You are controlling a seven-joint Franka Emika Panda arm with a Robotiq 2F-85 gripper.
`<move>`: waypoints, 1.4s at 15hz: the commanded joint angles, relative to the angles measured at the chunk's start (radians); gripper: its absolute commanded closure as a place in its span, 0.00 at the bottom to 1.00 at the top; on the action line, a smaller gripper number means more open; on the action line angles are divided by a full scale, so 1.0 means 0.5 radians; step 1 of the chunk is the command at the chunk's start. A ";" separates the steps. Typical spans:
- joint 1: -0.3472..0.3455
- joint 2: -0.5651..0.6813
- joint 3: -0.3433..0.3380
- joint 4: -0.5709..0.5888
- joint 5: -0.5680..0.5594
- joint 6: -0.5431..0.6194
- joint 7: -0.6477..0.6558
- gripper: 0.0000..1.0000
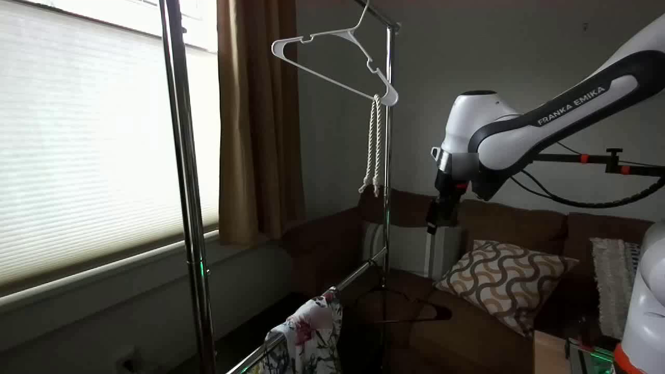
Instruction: Move the rope from the clothes hanger to the bottom rail
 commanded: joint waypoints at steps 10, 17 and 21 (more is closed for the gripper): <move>0.387 -0.448 -0.040 0.127 0.815 -0.191 0.187 0.00; 0.346 -0.627 0.081 0.479 0.853 0.147 0.319 0.00; 0.361 -0.606 0.090 0.562 0.846 0.244 0.294 0.00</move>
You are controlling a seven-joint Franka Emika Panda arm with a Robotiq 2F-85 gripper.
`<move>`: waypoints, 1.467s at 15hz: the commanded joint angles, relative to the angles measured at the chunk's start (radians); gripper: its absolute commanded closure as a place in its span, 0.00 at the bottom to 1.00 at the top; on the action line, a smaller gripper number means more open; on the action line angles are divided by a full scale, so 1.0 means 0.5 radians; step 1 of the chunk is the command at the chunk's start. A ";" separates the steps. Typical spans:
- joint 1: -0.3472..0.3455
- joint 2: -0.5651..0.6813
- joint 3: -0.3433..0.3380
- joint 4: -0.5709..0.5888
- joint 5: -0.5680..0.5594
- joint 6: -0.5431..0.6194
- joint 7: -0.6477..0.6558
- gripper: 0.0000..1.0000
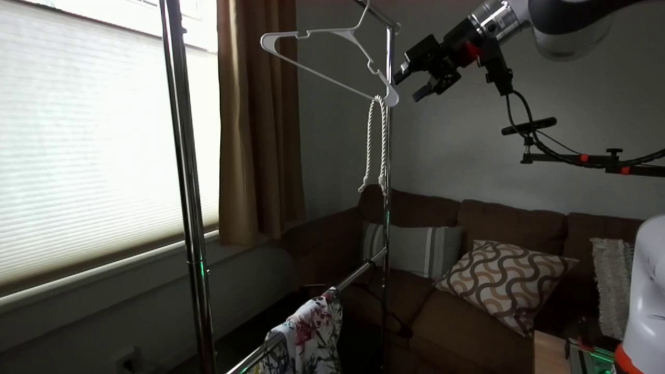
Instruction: Move the rope from the clothes hanger to the bottom rail
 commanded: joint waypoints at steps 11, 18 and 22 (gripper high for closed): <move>-0.255 0.372 0.178 0.334 -0.399 0.280 -0.072 0.00; -0.271 0.430 0.137 0.396 -0.597 0.166 -0.123 0.00; -0.496 0.508 0.222 0.542 -0.712 0.001 0.065 0.00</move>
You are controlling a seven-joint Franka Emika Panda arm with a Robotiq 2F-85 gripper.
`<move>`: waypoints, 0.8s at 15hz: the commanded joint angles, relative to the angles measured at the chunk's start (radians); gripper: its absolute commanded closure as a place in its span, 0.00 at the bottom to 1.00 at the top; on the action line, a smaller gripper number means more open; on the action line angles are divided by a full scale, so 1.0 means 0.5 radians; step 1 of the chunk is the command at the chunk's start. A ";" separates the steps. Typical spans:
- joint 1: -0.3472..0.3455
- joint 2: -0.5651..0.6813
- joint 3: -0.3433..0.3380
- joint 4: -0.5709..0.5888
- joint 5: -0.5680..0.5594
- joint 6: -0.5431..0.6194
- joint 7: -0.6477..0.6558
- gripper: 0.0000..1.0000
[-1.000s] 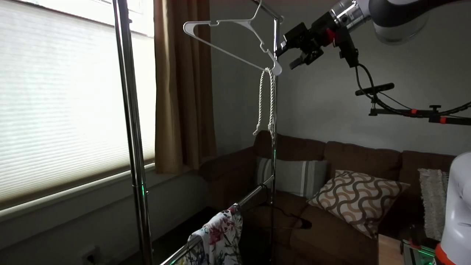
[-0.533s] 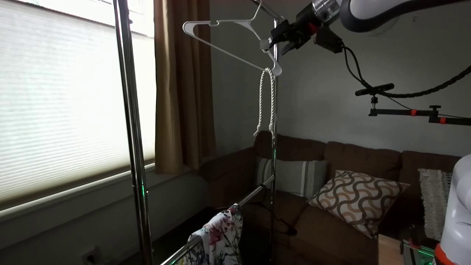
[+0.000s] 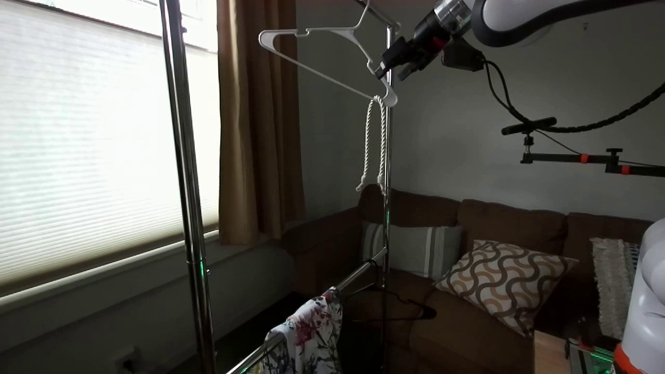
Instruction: Move the rope from the clothes hanger to the bottom rail
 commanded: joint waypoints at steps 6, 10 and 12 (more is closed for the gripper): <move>-0.239 0.317 0.154 0.570 -0.345 -0.771 0.247 0.11; -0.085 0.446 0.157 0.760 -0.373 -1.212 0.223 0.17; -0.015 0.522 0.121 0.829 -0.300 -1.324 0.269 0.18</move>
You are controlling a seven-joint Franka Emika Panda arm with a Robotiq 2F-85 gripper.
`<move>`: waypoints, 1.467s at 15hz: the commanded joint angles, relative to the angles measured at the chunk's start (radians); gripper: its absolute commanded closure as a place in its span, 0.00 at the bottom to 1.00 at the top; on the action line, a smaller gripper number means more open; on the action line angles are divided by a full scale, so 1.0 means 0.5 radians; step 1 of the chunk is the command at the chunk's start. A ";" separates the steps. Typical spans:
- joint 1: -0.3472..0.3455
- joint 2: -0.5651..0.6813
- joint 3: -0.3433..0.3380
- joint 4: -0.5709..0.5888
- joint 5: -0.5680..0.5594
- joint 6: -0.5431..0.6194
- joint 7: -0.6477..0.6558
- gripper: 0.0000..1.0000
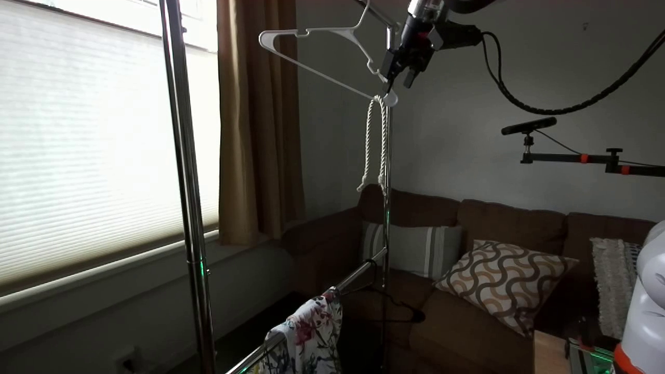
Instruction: Move the rope from the clothes hanger to the bottom rail
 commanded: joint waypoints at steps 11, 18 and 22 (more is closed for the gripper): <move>0.202 0.268 -0.140 0.173 0.161 0.091 0.607 0.00; 0.171 0.333 -0.119 0.187 -0.021 0.135 0.906 0.21; 0.185 0.359 -0.134 0.193 -0.085 0.145 0.999 0.32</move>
